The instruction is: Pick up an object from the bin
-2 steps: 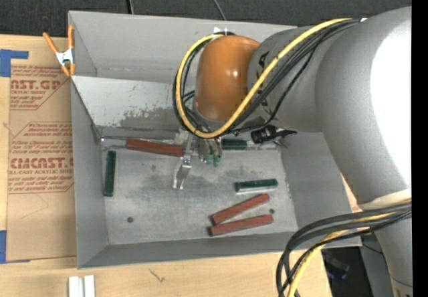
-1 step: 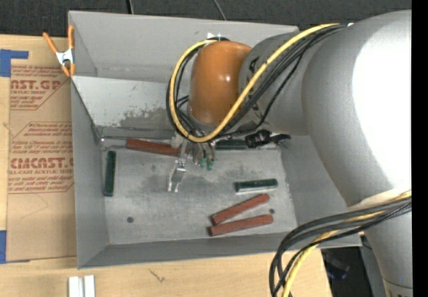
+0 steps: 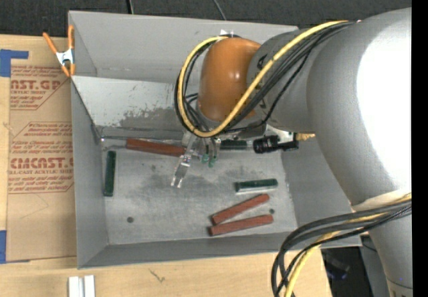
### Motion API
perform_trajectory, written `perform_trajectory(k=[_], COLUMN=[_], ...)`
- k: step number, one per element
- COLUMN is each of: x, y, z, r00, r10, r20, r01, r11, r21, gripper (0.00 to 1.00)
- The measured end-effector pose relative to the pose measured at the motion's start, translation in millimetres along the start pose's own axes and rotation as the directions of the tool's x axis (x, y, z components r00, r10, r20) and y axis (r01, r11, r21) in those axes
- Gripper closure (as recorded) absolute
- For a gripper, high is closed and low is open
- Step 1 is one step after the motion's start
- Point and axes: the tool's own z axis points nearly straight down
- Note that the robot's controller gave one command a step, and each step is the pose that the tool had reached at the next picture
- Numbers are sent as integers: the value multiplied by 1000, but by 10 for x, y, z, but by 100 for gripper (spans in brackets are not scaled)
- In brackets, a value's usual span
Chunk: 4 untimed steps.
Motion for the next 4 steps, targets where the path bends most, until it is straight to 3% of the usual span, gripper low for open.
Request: perform_trajectory(k=[1,2,3,4], x=[-76,-139,-139,-140], y=[92,5,5,13], z=[388,382,382,288], r00=[999,994,994,994], r10=[-48,108,108,107], r20=[23,14,14,1], r01=[48,-108,-108,-107], r11=[999,994,994,994], r21=[-6,-15,-15,-1], gripper=[0,100,100,100])
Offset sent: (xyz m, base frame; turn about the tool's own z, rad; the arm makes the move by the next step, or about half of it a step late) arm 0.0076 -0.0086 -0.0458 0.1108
